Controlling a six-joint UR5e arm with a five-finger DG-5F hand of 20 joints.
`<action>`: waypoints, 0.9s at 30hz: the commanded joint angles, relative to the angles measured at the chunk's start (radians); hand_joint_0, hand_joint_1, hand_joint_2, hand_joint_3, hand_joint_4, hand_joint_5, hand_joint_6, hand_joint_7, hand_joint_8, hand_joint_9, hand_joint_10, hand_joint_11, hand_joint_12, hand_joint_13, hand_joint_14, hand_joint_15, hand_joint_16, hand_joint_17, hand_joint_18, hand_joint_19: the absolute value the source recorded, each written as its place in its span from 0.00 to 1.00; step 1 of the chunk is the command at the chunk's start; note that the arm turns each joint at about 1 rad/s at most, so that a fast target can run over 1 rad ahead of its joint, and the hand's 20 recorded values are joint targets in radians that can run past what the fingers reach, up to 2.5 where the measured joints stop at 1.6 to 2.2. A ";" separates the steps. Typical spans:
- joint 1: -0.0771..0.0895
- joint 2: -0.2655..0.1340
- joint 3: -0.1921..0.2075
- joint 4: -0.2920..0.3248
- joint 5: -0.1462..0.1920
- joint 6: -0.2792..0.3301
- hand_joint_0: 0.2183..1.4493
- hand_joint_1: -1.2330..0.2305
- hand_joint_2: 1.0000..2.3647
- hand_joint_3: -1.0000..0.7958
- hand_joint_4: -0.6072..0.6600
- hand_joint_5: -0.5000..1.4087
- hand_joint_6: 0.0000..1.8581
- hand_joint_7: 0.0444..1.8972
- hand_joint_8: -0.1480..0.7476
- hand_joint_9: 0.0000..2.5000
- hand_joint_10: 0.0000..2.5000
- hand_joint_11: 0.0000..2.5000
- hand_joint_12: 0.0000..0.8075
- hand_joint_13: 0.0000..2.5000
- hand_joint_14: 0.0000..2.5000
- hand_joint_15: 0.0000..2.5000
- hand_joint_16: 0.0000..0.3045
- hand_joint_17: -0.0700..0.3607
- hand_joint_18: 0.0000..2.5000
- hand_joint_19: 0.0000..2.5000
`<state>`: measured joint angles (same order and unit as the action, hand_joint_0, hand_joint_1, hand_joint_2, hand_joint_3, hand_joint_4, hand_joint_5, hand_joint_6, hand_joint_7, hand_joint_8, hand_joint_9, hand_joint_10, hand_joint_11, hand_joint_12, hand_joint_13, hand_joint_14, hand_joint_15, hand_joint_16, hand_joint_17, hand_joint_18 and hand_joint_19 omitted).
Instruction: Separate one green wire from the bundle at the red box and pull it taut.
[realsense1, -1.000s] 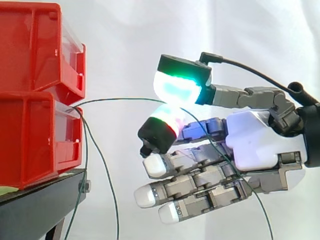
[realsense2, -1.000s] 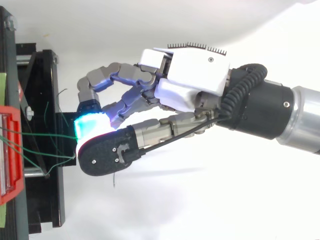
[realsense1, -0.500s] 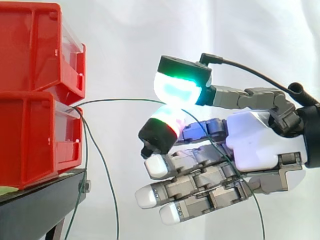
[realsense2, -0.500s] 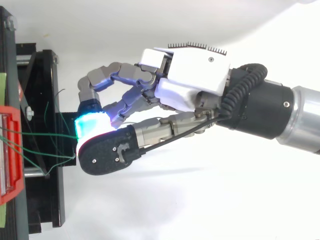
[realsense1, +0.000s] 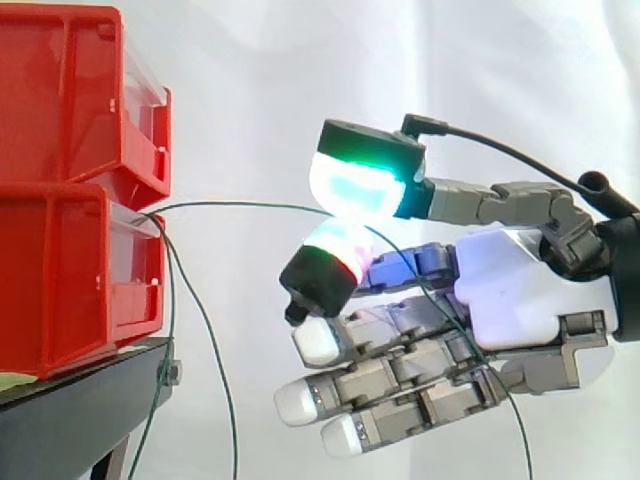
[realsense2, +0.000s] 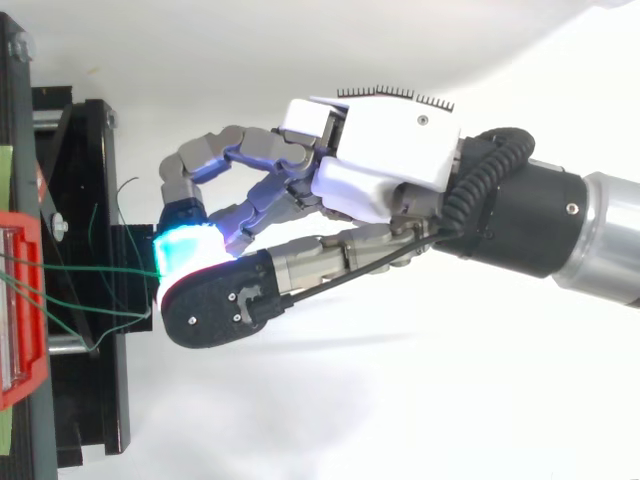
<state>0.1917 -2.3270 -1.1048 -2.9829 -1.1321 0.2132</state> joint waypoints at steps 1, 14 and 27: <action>0.000 0.000 -0.030 0.002 0.000 0.000 0.31 0.25 0.00 0.56 0.52 0.22 0.46 0.73 0.52 0.42 0.00 0.15 0.50 0.28 0.00 0.12 0.19 0.46 0.19 0.10; 0.000 0.000 -0.587 0.078 0.000 0.000 0.31 0.25 0.00 0.56 0.52 0.22 0.46 0.73 0.52 0.42 0.01 0.16 0.50 0.28 0.00 0.12 0.18 0.45 0.19 0.11; 0.000 0.000 -0.334 0.279 0.000 0.000 0.31 0.25 0.00 0.56 0.52 0.22 0.46 0.73 0.52 0.42 0.00 0.16 0.50 0.28 0.00 0.12 0.18 0.45 0.20 0.11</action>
<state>0.1918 -2.3271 -1.5166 -2.7398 -1.1321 0.2132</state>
